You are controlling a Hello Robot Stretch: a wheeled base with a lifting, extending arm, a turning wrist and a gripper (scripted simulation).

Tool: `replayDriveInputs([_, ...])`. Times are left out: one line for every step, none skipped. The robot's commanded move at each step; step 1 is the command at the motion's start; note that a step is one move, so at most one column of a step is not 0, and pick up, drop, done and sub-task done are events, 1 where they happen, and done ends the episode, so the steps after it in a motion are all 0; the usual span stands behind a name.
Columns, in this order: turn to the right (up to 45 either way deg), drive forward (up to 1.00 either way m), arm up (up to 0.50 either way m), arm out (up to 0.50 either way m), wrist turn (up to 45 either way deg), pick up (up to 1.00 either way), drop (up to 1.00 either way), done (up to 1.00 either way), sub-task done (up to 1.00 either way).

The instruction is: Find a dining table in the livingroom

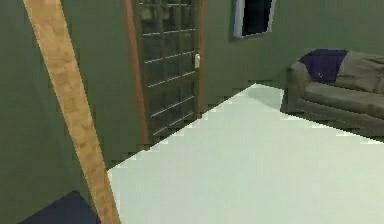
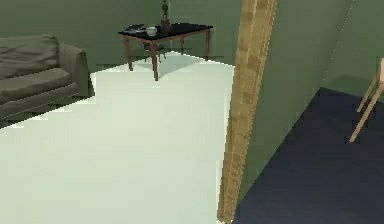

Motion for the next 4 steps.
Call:
replayDriveInputs([9.0, 0.00, 0.00, 0.00, 0.0, 0.00, 0.00, 0.00, 0.00])
replayDriveInputs([0.0, 0.10, 0.00, 0.00, 0.0, 0.00, 0.00, 0.00, 0.00])
replayDriveInputs([30.0, 0.00, 0.00, 0.00, 0.0, 0.00, 0.00, 0.00, 0.00])
replayDriveInputs([0.0, 0.45, 0.00, 0.00, 0.0, 0.00, 0.00, 0.00, 0.00])
